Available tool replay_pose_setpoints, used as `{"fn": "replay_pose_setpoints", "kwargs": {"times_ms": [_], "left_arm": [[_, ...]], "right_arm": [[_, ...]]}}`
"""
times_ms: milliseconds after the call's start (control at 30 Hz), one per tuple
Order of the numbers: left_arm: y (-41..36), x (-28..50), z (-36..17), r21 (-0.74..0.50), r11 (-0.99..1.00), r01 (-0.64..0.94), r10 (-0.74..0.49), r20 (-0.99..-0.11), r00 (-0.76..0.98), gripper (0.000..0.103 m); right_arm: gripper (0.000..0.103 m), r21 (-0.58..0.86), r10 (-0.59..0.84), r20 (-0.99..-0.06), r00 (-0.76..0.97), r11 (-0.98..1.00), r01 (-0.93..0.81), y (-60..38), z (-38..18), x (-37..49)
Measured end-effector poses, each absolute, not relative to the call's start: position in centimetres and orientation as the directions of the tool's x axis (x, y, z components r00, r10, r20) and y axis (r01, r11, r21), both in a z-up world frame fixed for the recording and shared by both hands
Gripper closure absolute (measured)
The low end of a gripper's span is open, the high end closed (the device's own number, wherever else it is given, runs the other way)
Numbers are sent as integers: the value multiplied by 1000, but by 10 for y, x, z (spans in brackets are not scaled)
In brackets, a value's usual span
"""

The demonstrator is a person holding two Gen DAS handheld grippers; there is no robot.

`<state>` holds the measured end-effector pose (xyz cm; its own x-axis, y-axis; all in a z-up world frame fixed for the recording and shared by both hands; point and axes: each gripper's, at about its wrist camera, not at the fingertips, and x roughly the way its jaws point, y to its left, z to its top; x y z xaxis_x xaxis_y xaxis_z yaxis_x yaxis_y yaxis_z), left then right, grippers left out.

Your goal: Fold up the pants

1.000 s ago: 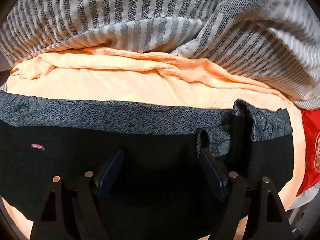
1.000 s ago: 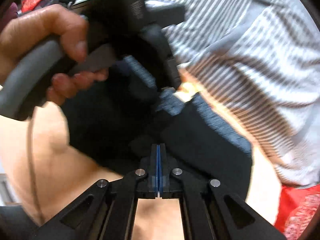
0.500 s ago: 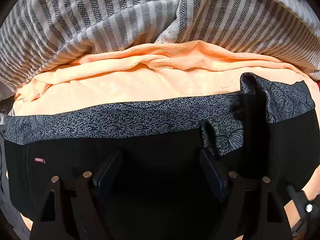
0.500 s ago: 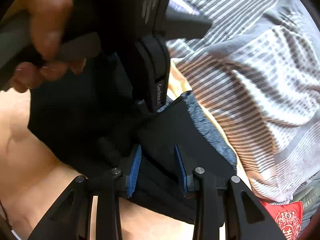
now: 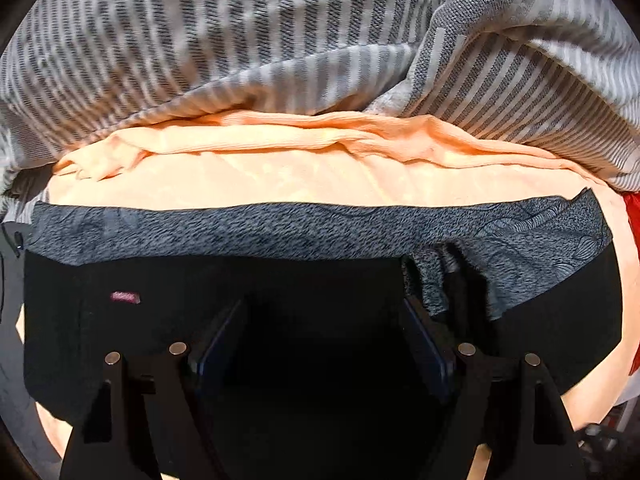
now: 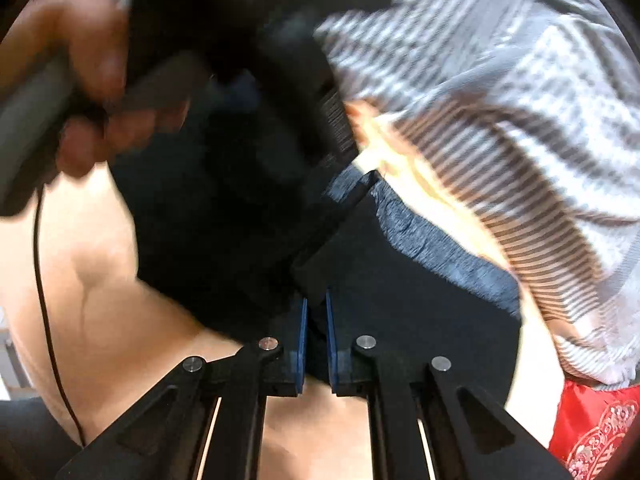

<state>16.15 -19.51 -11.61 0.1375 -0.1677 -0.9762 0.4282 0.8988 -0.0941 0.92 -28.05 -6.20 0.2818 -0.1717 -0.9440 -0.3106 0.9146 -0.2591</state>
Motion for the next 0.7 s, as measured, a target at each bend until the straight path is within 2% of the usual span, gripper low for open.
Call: {"fn": "replay_pose_setpoints", "kwargs": {"times_ms": [133,167,200,233,367,400,433,467,533,700], "left_arm": [[-172,157,-102,-99,907,410,-172,-974,147,24],[-170,155,-97,-103,908,407,-177,-973,151,24],[-167,154,-91,-108,908,405,-183,-971,152,24],[-176,146,-78,-113,907,405,-189,-970,152,24],[-196,129,-47,-154,883,443,-243,-958,152,24],[-206,126,-42,-162,875,457,-256,-955,152,24],[-220,121,-41,-172,867,468,-269,-952,149,24],[-233,117,-38,-192,857,479,-290,-947,138,24],[-253,113,-40,-219,849,481,-314,-941,125,24],[-294,104,-77,-257,845,469,-327,-942,73,24]], "right_arm": [[84,-252,-172,-946,274,922,-294,-280,-67,9],[78,-223,-145,-950,275,933,-281,-284,-61,8],[63,-176,-103,-957,272,950,-256,-291,-51,7],[58,-150,-85,-957,278,964,-221,-300,-41,5],[59,-54,-57,-955,291,998,18,-365,-6,0],[68,-3,-32,-958,284,995,104,-388,-1,2],[86,71,13,-963,270,976,206,-416,1,4],[89,112,38,-966,254,953,282,-436,-1,6],[90,142,39,-967,253,902,407,-472,-3,12],[90,174,44,-961,274,864,472,-514,-16,45]]}}
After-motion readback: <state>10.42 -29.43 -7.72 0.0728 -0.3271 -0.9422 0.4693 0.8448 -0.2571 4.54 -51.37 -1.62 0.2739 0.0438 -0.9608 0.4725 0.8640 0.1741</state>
